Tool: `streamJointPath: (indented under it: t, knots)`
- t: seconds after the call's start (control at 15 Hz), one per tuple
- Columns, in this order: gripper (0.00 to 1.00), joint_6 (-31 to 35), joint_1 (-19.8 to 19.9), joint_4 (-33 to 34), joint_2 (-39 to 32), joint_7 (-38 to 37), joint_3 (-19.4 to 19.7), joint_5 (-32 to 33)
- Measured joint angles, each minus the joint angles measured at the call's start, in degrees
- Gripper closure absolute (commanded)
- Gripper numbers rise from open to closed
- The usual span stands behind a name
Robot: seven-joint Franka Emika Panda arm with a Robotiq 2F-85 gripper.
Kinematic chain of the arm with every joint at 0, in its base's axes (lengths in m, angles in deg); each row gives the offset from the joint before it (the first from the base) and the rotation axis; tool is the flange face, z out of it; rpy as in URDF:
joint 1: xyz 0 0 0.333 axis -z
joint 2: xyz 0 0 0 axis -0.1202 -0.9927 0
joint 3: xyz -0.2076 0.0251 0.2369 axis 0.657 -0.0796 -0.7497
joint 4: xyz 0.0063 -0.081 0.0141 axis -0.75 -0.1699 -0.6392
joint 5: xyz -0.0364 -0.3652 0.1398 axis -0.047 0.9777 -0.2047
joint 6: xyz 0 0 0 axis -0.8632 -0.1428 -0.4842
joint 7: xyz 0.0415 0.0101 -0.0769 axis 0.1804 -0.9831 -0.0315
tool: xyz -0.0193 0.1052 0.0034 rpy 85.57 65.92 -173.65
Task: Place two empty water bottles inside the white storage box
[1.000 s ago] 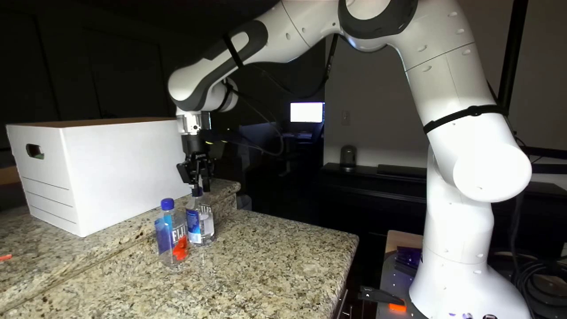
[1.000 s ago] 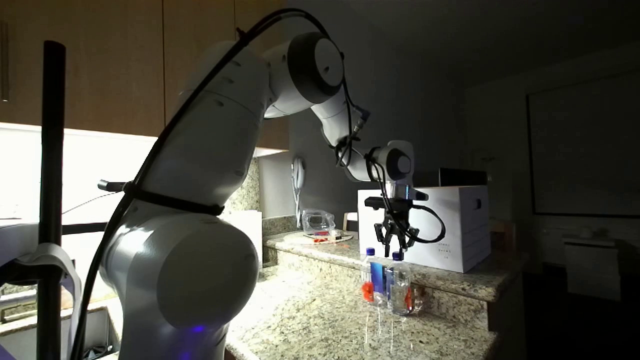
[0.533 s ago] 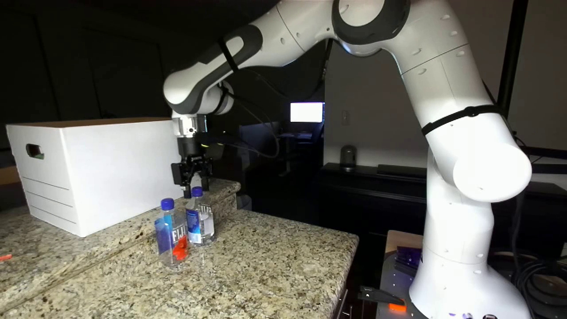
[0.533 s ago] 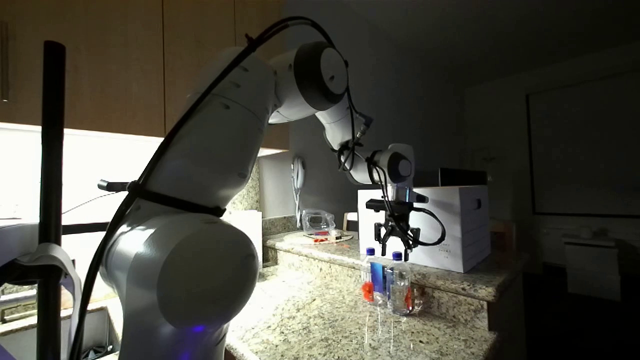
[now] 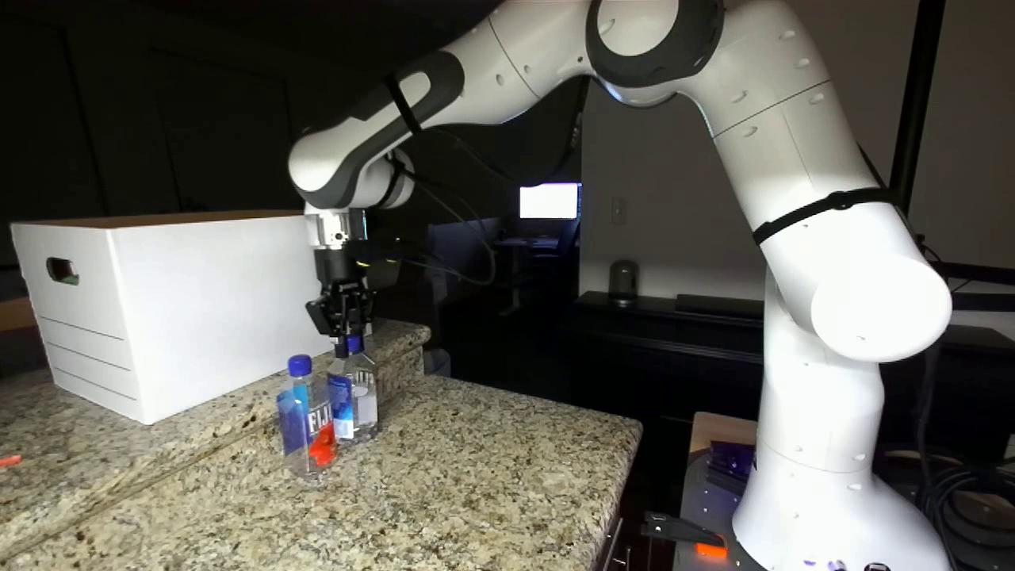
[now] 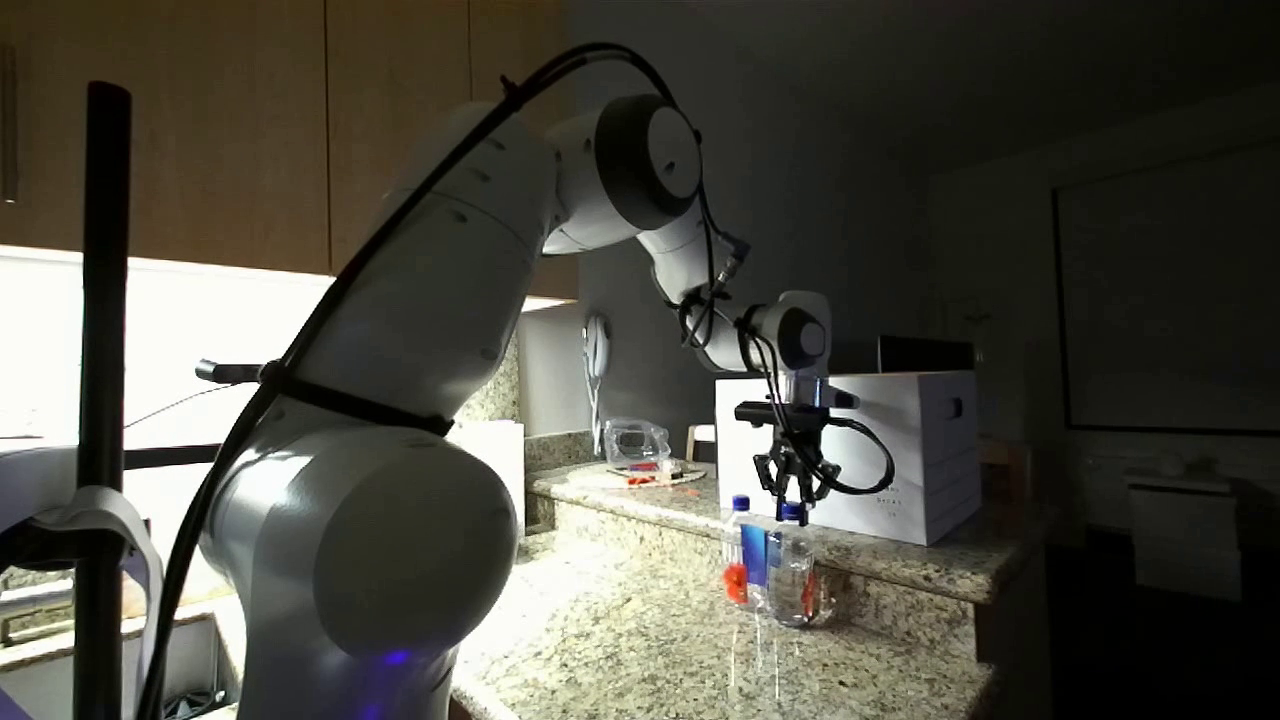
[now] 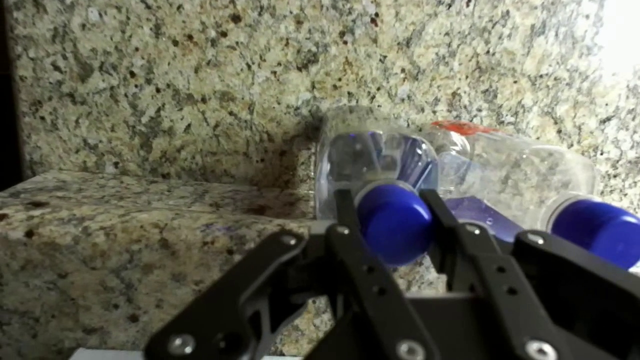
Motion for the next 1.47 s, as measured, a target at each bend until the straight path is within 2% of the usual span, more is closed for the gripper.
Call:
streamJointPath:
  t: [0.4,0.73,1.47]
  knots:
    - [0.84,-0.6,-0.3,0.1,0.0,0.0,-0.1,1.0]
    - [0.84,-5.3,-2.2,0.1,1.5,-0.4,-0.1,6.2]
    - [0.84,-12.5,-4.5,1.1,15.3,-4.9,-1.2,13.1]
